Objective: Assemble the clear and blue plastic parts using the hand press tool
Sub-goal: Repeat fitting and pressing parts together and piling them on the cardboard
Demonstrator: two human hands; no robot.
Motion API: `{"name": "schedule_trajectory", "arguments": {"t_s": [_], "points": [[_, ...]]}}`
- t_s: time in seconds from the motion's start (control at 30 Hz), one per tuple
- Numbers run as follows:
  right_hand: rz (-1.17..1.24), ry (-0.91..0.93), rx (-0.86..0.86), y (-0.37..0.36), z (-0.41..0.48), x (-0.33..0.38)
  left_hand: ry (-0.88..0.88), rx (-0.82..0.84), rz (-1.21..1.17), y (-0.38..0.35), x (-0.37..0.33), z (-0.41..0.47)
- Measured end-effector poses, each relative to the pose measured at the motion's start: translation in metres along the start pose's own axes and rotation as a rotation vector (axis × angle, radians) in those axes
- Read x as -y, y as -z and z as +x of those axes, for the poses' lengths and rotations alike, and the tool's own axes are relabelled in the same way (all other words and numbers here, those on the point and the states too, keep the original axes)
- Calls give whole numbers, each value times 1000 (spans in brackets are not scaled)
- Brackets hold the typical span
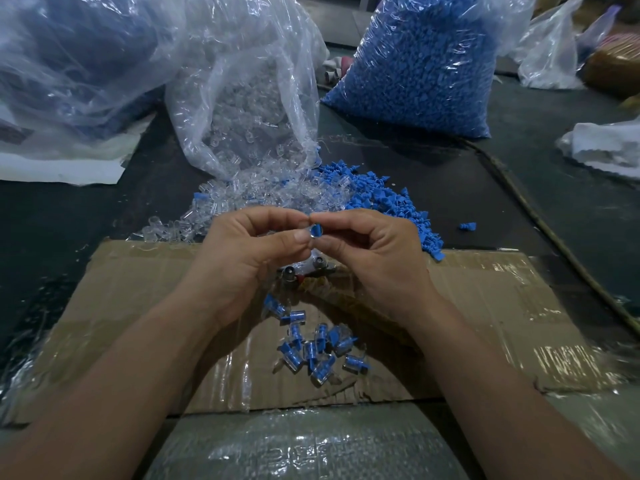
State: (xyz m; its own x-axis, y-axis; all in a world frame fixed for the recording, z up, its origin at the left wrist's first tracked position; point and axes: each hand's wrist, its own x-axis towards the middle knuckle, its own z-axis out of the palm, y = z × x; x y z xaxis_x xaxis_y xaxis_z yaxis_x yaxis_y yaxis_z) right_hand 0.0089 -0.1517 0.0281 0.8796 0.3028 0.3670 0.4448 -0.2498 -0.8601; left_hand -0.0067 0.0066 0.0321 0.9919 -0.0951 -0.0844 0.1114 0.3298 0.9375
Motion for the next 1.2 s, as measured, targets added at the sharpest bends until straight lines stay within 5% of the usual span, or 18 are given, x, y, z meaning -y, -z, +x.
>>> {"name": "schedule_trajectory", "arguments": {"t_s": [0.53,1.2], "points": [[-237,224,-20,-2,0,-2,35,-13,91,1,2,2],[-367,250,23,0,0,1,65,-23,47,2,4,4]]}}
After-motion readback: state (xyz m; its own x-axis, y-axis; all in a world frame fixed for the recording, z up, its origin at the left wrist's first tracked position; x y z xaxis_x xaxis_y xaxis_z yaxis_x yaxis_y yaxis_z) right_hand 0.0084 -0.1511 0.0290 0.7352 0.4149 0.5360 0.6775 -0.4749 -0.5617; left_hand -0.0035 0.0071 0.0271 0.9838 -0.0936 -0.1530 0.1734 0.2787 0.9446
